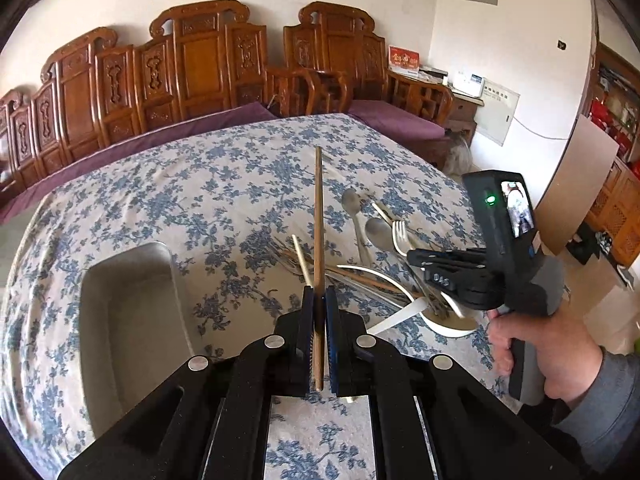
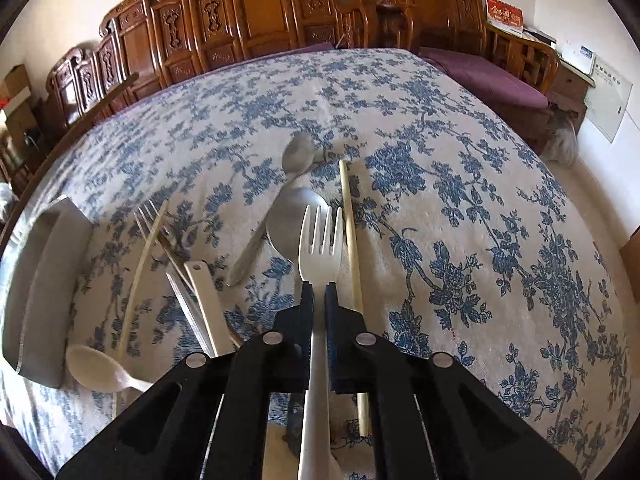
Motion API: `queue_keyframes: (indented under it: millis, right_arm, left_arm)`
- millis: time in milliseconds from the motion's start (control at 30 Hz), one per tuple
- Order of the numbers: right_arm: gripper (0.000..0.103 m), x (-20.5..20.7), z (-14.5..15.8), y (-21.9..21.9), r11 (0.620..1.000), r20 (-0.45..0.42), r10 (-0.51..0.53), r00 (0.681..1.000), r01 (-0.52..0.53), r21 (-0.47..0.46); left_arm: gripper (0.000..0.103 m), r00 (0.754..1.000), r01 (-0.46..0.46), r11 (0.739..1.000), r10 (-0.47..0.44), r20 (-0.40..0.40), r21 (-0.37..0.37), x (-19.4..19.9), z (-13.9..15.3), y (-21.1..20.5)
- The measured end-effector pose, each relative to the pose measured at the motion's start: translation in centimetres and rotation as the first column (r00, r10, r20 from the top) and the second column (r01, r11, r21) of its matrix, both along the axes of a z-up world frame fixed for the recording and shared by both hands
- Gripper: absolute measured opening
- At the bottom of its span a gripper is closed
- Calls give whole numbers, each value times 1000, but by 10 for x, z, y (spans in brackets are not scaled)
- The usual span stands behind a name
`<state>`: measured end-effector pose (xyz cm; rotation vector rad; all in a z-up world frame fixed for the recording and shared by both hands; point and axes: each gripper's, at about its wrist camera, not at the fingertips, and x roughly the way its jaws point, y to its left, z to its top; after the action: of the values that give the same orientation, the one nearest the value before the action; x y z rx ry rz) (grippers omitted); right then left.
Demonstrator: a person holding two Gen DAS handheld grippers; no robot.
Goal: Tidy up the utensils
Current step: 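Grasp a white plastic fork with the right tool and lift it, then drop the chopstick into the grey tray with the left tool while the right drops the fork in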
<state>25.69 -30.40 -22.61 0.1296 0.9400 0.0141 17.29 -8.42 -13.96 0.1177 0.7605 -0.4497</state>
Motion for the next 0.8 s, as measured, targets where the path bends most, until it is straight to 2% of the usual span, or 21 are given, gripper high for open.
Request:
queue_keyframes:
  millis: [433, 800]
  right_arm:
    - [7, -17, 42, 21, 993, 122, 106, 987, -112, 46]
    - [7, -29, 57, 50, 974, 168, 204, 964, -217, 60]
  left_arm:
    - [5, 994, -112, 994, 112, 2, 9, -10, 12, 52]
    - [5, 976, -214, 977, 215, -25, 20, -23, 11, 97]
